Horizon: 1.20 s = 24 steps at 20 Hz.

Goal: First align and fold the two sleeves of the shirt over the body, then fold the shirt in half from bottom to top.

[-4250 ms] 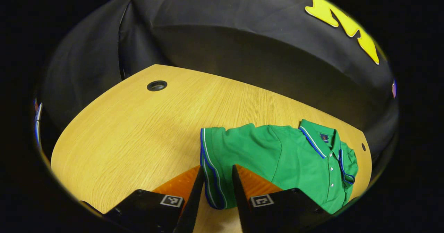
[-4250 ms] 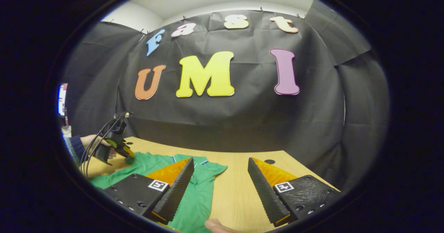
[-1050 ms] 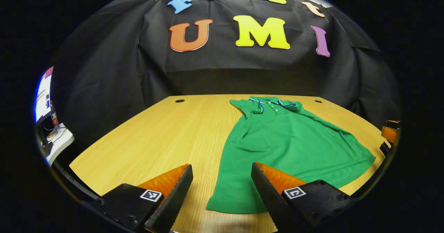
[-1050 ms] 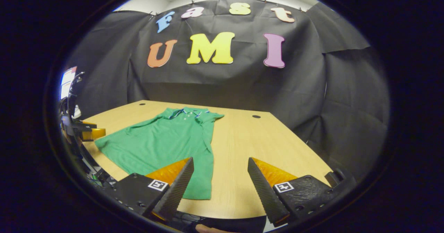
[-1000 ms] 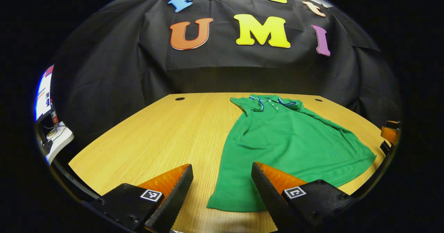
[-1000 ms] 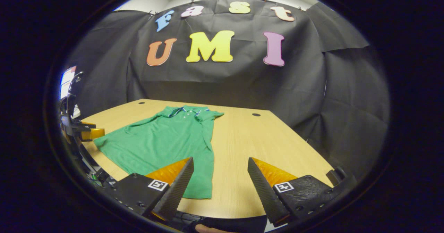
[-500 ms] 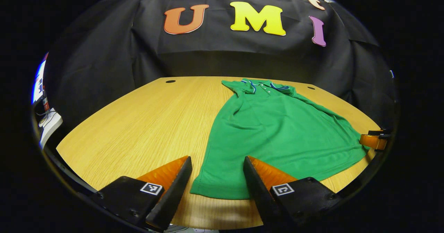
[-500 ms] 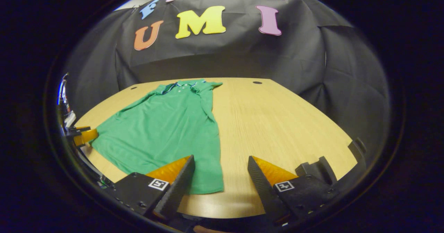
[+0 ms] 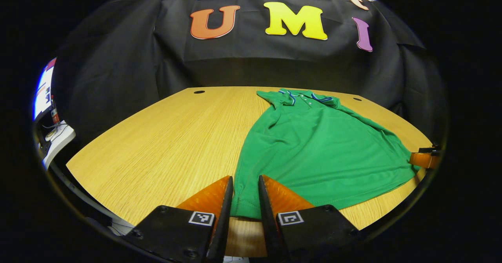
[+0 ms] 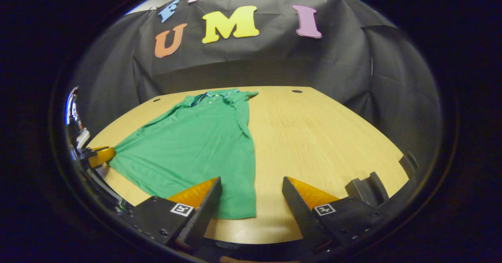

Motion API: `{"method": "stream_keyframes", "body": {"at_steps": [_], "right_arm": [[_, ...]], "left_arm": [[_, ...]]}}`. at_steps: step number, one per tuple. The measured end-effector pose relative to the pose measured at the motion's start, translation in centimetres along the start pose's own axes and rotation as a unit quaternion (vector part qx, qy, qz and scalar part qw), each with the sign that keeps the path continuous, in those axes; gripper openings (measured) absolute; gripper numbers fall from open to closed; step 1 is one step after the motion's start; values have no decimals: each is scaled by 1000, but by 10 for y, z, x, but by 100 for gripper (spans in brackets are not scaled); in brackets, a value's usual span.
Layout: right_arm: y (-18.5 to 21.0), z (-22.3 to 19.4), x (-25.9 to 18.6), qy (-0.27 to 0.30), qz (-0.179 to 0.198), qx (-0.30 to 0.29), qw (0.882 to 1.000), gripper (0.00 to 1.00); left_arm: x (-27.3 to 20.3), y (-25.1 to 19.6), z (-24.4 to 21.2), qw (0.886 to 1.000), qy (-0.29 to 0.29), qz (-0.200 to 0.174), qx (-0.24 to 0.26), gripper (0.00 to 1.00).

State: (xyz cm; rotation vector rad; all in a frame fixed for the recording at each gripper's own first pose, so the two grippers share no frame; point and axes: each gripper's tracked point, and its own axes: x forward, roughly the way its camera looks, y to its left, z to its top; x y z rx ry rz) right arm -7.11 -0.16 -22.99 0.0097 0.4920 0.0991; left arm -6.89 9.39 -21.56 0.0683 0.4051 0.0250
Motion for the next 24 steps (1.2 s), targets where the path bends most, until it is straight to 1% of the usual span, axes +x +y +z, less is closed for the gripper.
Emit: {"method": "stream_keyframes", "body": {"at_steps": [1, 2, 3, 4, 5, 6, 7, 8, 9, 10, 13, 15, 18, 19, 20, 22, 24], "right_arm": [[7, -2, 1, 1, 7, -5, 1000, 95], [10, -4, 2, 1, 5, -16, 1000, 95], [11, -3, 3, -3, 4, -21, 1000, 92], [14, -5, 4, -4, 2, -15, 1000, 92], [13, -3, 6, -8, 0, -12, 1000, 81], [21, -5, 8, -7, 13, -12, 1000, 72], [27, -6, 9, -5, 26, -18, 999, 50], [33, -4, 11, -9, 37, -22, 999, 34], [33, -5, 13, -9, 39, -25, 999, 6], [34, -1, 15, -11, 41, -28, 999, 3], [34, 4, 18, -10, 51, -34, 998, 3], [30, 18, 17, -25, 52, -32, 998, 3], [34, 47, 8, -63, 59, -47, 995, 2], [35, 58, 6, -77, 60, -58, 994, 0], [39, 70, 4, -92, 63, -67, 992, 3], [47, 92, 1, -115, 71, -84, 987, 2], [50, 109, 7, -124, 77, -92, 985, 2]], "left_arm": [[-1, -1, 0, 1000, 0, 1, 1, 56], [0, 0, -1, 1000, -1, 1, 3, 45], [0, -1, 0, 1000, -1, 0, 4, 45], [-1, -2, 0, 1000, -2, -2, 2, 44], [-1, -4, 0, 1000, -2, -6, 1, 40], [-1, -7, 0, 1000, -1, -8, 1, 35], [-2, -8, 0, 1000, 0, -12, 2, 27], [-2, -10, 0, 1000, 0, -14, 0, 20], [-2, -11, 1, 1000, 1, -14, -1, 10], [-1, -13, 2, 1000, 0, -16, -3, 9], [1, -24, 6, 999, -2, -38, -18, 6], [2, -26, 15, 999, -12, -41, -18, 6], [1, -30, 44, 998, -40, -49, -15, 6], [2, -31, 55, 997, -51, -52, -16, 6], [3, -32, 67, 996, -63, -53, -18, 6], [7, -33, 90, 995, -85, -55, -22, 6], [11, -37, 112, 993, -101, -63, -25, 6]]}}
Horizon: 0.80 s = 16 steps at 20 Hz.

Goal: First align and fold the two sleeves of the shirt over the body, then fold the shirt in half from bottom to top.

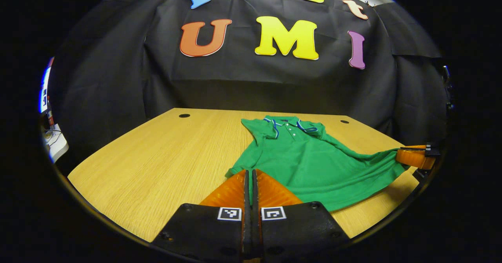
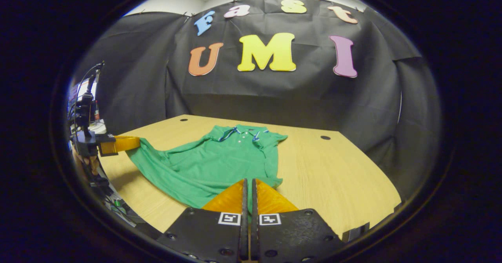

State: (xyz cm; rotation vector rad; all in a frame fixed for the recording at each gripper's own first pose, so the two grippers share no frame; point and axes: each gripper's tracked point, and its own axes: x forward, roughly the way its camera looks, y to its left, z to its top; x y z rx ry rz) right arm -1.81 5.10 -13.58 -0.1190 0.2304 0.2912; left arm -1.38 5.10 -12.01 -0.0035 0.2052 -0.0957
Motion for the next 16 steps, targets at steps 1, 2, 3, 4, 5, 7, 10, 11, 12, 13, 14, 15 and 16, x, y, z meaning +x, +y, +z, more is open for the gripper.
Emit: {"method": "stream_keyframes", "body": {"at_steps": [1, 2, 3, 4, 5, 7, 10, 11, 12, 13, 14, 15, 16], "right_arm": [[0, 9, 6, -4, 4, 1, 1000, 3], [-2, 19, 13, -9, 6, 5, 1000, 3], [-7, 29, 23, -15, 4, 9, 1000, 2], [-11, 40, 32, -21, -1, 12, 1000, 3], [-14, 52, 42, -25, -5, 13, 1000, 2], [-24, 77, 64, -38, -17, 14, 999, 3], [-39, 110, 101, -61, -37, 11, 997, 3], [-42, 116, 116, -62, -45, 18, 997, 3], [-44, 122, 130, -60, -46, 26, 997, 2], [-46, 128, 144, -60, -48, 29, 997, 2], [-51, 137, 158, -65, -55, 30, 996, 3], [-59, 143, 175, -67, -69, 28, 995, 2], [-65, 146, 191, -64, -80, 25, 994, 2]], "left_arm": [[7, 0, 12, 1000, -9, -3, -1, 6], [14, -1, 24, 1000, -16, -8, -2, 6], [22, -2, 37, 1000, -24, -12, -3, 6], [32, -2, 51, 999, -34, -14, -4, 6], [42, -3, 65, 999, -43, -20, -5, 5], [65, -4, 89, 998, -57, -29, -5, 6], [107, -3, 118, 997, -71, -28, 2, 6], [120, -5, 123, 997, -69, -29, -3, 6], [133, -11, 127, 997, -68, -38, -9, 5], [144, -16, 130, 997, -67, -47, -9, 6], [157, -16, 135, 996, -68, -49, -4, 6], [171, -14, 138, 997, -66, -46, 11, 6], [182, -11, 137, 997, -59, -43, 24, 6]]}}
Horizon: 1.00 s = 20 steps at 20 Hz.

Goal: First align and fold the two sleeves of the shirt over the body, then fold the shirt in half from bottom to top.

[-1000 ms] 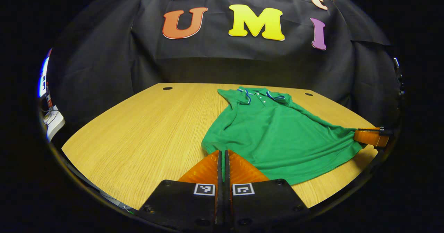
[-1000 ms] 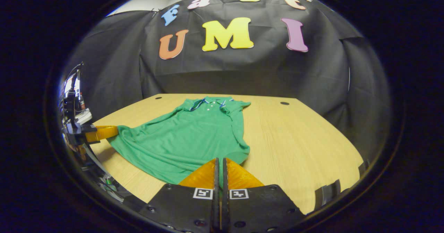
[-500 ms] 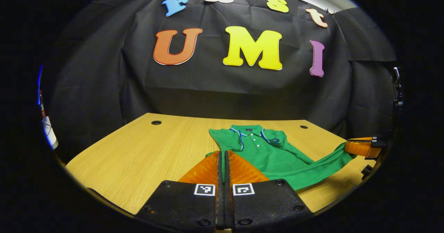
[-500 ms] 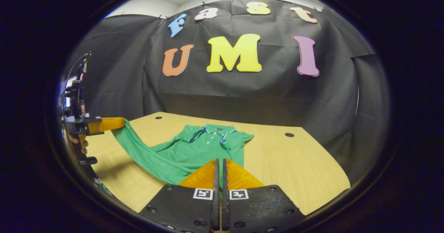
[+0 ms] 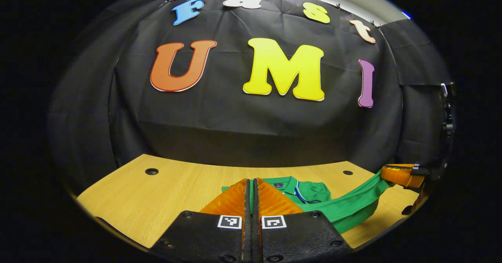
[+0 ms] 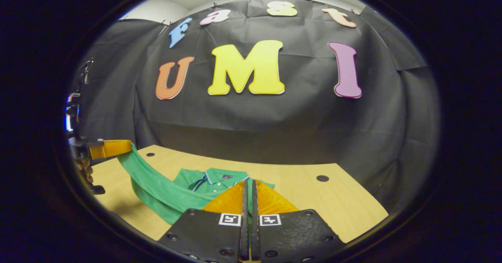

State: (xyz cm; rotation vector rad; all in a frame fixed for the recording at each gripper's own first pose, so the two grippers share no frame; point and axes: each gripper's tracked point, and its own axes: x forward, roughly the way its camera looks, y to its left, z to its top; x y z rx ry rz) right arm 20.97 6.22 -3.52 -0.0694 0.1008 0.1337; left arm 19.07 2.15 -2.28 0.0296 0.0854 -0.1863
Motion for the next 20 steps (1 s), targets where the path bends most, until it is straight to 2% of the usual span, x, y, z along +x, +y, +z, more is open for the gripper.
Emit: {"method": "stream_keyframes", "body": {"at_steps": [4, 10, 16, 20], "right_arm": [[-11, -3, 66, 30, -15, 19, 999, 2], [-30, -11, 161, 50, -30, 13, 998, 2], [-43, -38, 225, 75, -60, 27, 995, 3], [-42, -68, 247, 89, -70, 39, 993, 2]], "left_arm": [[56, 14, -9, 1000, 25, 13, 7, 6], [149, 40, -46, 998, 60, 26, -26, 6], [213, 45, -74, 997, 78, 20, -10, 6], [227, 37, -96, 995, 102, 15, -4, 9]]}}
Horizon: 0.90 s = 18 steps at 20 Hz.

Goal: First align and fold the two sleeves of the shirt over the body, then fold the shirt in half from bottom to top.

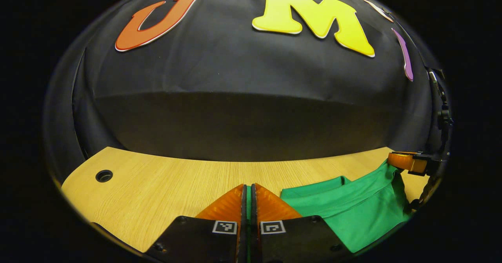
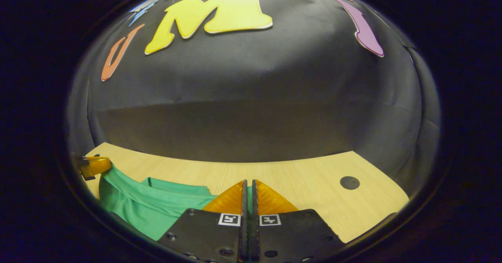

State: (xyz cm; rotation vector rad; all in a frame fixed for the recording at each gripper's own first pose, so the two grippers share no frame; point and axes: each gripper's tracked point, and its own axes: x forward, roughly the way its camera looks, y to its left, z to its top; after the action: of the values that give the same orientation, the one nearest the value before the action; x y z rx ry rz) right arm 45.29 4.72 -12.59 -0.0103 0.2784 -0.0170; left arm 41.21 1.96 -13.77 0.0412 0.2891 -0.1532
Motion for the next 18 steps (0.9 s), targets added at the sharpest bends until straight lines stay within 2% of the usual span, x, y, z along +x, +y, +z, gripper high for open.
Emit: {"method": "stream_keyframes", "body": {"at_steps": [1, 2, 3, 5, 6, 7, 10, 11, 13, 15, 16, 18], "right_arm": [[-1, -7, 2, 5, -5, -11, 1000, 10], [-3, -11, 2, 10, -5, -25, 1000, 13], [-3, -13, -2, 7, -1, -36, 999, 35], [-3, -6, -18, -10, 6, -52, 999, 77], [-7, -3, -25, -26, 0, -56, 998, 98], [-8, 1, -37, -42, -1, -58, 997, 98], [-9, 4, -67, -65, 2, -43, 997, 95], [-10, 2, -75, -69, 3, -37, 997, 98], [-13, 1, -93, -81, 2, -39, 996, 95], [-6, -7, -117, -80, 26, -48, 995, 98], [-6, -9, -132, -84, 33, -53, 995, 95], [-11, -9, -163, -98, 29, -74, 992, 95]], "left_arm": [[0, 2, -3, 1000, 3, 1, -5, 13], [-1, 5, -3, 1000, -1, 1, -16, 14], [-4, 11, -2, 999, -9, 9, -30, 16], [-12, 24, -5, 999, -12, 27, -40, 71], [-13, 30, -7, 998, -19, 39, -38, 83], [-14, 35, -9, 998, -22, 47, -40, 90], [-29, 40, -17, 997, -26, 61, -29, 100], [-38, 39, -16, 997, -34, 63, -17, 100], [-62, 38, -17, 996, -52, 71, 2, 100], [-88, 30, -14, 996, -60, 71, 4, 100], [-105, 26, -12, 995, -70, 69, 3, 100], [-141, 16, -10, 993, -93, 70, -8, 100]]}}
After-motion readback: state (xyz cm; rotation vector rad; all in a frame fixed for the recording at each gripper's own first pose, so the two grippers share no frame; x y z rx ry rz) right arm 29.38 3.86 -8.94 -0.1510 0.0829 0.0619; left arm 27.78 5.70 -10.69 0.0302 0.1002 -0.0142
